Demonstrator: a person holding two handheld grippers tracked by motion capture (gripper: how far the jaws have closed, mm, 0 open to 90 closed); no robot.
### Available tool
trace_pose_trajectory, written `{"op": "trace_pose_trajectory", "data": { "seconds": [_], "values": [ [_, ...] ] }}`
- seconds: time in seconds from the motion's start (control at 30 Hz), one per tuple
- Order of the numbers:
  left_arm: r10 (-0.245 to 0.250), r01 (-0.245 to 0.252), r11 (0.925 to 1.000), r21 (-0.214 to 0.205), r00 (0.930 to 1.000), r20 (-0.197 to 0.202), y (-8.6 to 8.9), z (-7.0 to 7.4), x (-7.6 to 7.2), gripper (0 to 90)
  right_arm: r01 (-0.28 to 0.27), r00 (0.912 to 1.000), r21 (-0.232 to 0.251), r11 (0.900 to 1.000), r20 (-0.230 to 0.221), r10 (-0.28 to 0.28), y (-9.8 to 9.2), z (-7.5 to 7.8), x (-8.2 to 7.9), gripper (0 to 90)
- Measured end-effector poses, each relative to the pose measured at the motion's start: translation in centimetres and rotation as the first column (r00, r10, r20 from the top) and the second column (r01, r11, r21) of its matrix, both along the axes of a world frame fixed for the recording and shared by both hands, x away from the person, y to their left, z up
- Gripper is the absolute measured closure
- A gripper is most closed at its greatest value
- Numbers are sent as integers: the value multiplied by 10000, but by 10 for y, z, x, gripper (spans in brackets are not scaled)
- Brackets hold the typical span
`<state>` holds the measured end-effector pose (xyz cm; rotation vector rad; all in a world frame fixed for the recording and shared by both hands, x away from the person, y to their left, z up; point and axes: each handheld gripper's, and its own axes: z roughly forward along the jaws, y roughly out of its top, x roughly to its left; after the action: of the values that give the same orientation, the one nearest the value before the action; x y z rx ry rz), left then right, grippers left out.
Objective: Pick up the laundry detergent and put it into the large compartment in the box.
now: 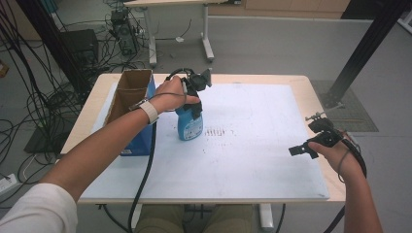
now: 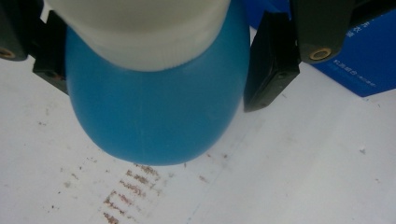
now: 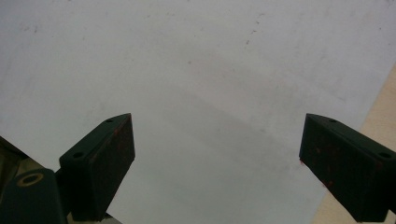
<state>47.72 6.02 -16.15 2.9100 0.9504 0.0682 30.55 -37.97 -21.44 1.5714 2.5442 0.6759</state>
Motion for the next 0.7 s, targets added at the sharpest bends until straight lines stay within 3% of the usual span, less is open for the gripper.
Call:
{"op": "trace_pose_trajectory", "data": {
  "seconds": [0.2,0.27,0.7],
  "values": [
    [-46,44,10000,80,9997,255,-1,0,-4,285,-25,10000,-8,10000,26,25,0,0,0,103],
    [-84,84,10000,-12,9998,189,0,0,-4,356,-29,10000,-7,10000,24,29,1,1,0,103],
    [-148,148,9999,-66,9999,85,1,0,-2,378,-23,10000,-36,10000,43,23,1,3,-1,103]
  ]
}}
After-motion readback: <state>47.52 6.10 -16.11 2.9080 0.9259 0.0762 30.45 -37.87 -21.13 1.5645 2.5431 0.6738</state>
